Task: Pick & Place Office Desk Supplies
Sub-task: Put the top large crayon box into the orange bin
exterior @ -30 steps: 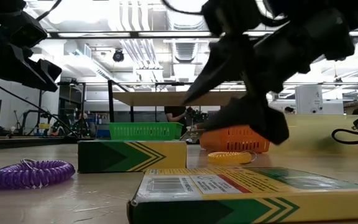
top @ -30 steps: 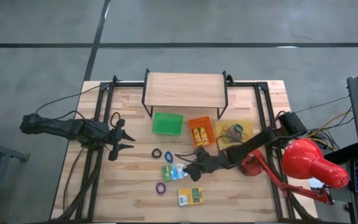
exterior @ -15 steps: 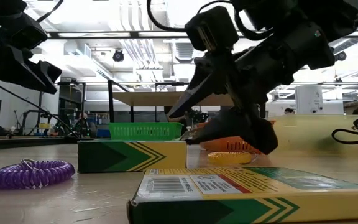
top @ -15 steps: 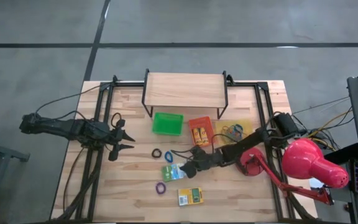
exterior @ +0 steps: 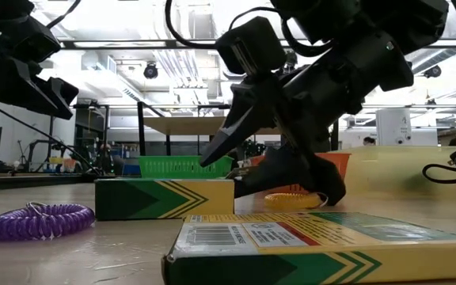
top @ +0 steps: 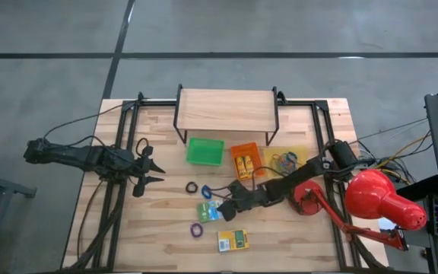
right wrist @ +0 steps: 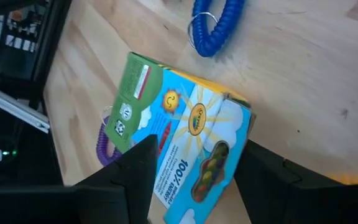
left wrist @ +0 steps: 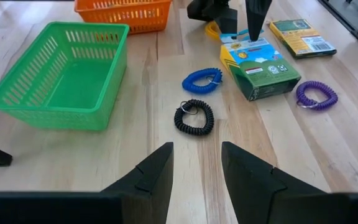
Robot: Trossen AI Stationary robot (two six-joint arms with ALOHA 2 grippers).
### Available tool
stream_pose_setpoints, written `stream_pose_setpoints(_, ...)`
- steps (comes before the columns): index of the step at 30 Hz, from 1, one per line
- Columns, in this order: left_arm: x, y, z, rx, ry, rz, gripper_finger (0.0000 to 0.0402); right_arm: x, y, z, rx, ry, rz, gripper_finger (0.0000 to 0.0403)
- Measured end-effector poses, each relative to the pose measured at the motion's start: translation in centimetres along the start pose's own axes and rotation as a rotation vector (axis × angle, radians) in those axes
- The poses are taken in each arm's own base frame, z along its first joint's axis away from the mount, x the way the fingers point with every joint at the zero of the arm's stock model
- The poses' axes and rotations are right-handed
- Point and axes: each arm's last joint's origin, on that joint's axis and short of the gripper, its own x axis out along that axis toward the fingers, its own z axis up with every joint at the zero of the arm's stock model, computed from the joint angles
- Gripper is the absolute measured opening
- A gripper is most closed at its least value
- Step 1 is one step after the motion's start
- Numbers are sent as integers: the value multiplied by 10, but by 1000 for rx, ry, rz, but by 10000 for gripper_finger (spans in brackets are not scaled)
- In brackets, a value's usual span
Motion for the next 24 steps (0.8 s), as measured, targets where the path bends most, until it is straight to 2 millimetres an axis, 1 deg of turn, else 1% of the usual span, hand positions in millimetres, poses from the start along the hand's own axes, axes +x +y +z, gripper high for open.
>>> stream_pose_setpoints(4,0,0,0,0,0,0,143,0,1,0,-3,8,-20,179)
stream_pose_setpoints(13,0,0,0,0,0,0,143,0,0,0,-14,11,-31,126)
stream_pose_setpoints(24,0,0,0,0,0,0,143,0,-1,0,-34,7,-39,71)
